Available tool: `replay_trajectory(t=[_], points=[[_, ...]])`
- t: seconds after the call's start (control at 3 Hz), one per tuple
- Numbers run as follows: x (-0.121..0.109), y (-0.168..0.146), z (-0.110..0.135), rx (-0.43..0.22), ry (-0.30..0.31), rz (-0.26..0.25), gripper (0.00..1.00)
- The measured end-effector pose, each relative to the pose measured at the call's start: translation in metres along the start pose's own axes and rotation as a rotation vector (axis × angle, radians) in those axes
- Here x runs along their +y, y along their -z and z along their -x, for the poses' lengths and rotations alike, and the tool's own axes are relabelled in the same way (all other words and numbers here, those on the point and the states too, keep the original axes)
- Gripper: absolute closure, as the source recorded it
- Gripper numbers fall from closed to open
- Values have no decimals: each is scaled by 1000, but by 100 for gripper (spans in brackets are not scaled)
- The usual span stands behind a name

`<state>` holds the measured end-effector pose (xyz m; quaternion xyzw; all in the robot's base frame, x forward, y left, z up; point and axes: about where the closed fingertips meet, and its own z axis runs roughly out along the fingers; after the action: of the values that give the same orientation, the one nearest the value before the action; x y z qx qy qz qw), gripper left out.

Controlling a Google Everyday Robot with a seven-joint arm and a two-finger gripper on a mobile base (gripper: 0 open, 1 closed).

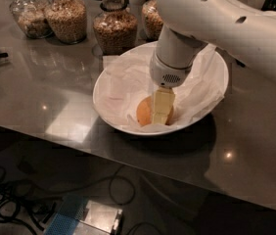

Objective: Pick orange from white bowl

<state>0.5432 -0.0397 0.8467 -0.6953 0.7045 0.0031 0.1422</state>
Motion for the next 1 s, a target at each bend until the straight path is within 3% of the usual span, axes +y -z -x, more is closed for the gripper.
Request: replay_trajectory(t=[0.33, 1.0], points=[[0, 12, 12, -6, 35, -57, 0], [3, 11, 17, -15, 55, -63, 0]])
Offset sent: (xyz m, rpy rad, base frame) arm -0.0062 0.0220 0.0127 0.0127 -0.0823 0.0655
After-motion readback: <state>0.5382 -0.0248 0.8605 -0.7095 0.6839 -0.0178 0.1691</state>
